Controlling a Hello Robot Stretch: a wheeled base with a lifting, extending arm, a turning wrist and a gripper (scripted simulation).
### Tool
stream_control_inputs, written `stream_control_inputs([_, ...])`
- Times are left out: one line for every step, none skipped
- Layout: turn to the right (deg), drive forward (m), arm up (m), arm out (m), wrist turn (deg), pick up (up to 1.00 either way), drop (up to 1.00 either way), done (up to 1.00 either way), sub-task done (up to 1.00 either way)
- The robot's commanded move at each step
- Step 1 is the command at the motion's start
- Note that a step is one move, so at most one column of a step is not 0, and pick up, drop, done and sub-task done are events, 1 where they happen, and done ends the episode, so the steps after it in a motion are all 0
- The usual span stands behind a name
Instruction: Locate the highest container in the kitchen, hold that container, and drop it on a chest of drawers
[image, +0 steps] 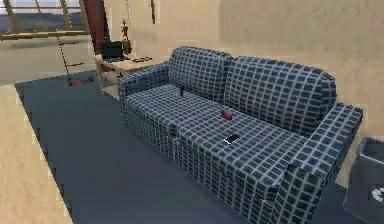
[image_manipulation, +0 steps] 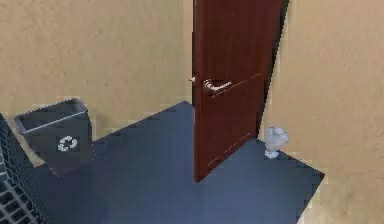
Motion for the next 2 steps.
stream_control_inputs([-39.0, 0.0, 0.0, 0.0, 0.0, 0.0, 0.0, 0.0, 0.0])
stream_control_inputs([0.0, 0.85, 0.0, 0.0, 0.0, 0.0, 0.0, 0.0, 0.0])
